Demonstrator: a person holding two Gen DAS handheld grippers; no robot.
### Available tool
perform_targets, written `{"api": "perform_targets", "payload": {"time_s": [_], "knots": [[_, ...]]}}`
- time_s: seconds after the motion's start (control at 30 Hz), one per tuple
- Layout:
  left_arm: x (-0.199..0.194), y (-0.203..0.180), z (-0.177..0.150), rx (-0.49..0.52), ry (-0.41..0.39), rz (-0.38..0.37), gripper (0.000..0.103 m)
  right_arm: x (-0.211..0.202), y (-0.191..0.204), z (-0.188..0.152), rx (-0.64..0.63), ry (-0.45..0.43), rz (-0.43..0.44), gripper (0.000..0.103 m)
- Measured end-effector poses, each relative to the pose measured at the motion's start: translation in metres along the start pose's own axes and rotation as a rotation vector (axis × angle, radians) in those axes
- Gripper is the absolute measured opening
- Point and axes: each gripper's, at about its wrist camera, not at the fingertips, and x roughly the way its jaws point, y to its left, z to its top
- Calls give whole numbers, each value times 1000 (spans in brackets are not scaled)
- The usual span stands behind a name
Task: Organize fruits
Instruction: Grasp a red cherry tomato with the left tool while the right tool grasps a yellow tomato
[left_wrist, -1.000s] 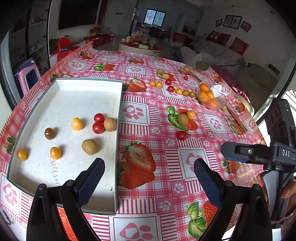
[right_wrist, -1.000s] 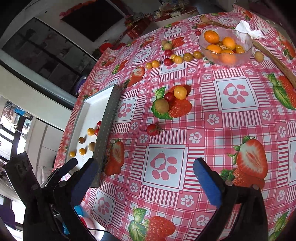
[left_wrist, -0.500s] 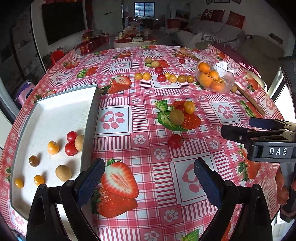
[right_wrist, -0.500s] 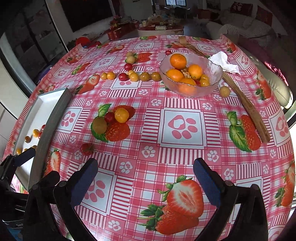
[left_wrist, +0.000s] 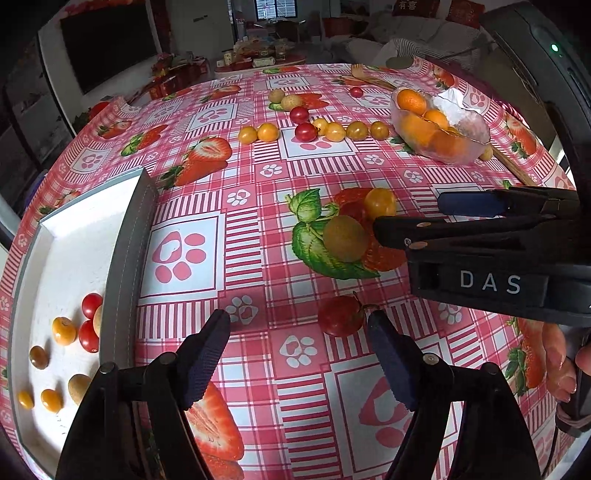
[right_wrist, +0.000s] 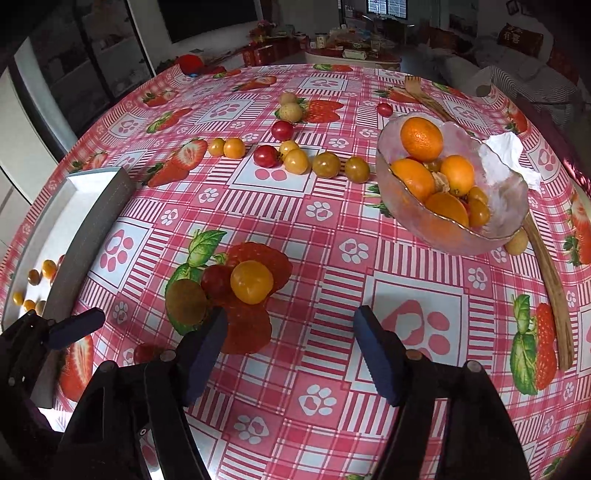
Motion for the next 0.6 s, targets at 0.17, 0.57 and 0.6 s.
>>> {"api": "perform_targets", "payload": {"time_s": [0.17,0.57,0.6], "knots": [[3,-8,7,26,-10,-9,70,7,7,8,-37,-16,17,73],[-11,-4,1,-16,-22,-120,26,-4,-2,2,45,-27,43,26],[-15,-2,-2,-23,-27,-126,26,-8,-4,-1,54,-30,48,26]]}}
